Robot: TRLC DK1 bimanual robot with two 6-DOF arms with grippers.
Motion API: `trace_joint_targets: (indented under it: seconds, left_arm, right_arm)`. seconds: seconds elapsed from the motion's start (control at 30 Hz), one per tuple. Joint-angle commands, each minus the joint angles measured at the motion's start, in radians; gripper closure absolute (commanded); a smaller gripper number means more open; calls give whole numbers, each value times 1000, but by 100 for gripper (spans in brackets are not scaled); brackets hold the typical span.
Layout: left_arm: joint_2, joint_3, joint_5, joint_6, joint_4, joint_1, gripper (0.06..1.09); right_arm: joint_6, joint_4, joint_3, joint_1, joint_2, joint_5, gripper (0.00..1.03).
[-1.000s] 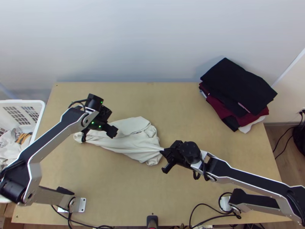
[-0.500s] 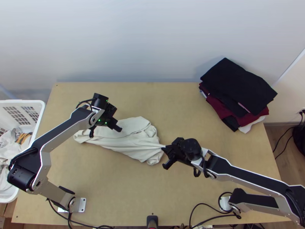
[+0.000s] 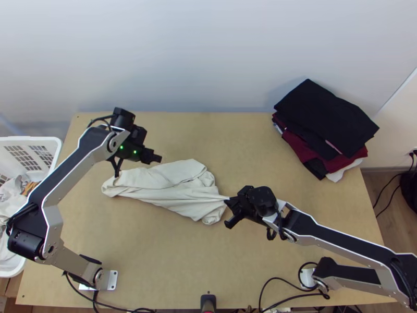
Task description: Fold the t-shirt
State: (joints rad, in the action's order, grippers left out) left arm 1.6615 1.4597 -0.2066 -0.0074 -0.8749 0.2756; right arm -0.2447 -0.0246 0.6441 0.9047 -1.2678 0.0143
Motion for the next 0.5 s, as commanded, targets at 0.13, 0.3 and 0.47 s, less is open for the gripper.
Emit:
trace_joint_targets:
  seconds: [0.13,0.3,0.47]
  left_arm:
    - [64,-61,-17,-83,-70,54,56]
    - [110,-68,-17,-95,-88,80,39]
    - [126,-67,-19,-97,-85,99,39]
  right_arm:
    - [-33,3,20,-1,13,-11,100]
    - [-31,14,17,-3,19,-11,100]
    - [-31,12,17,-3,18,-11,100]
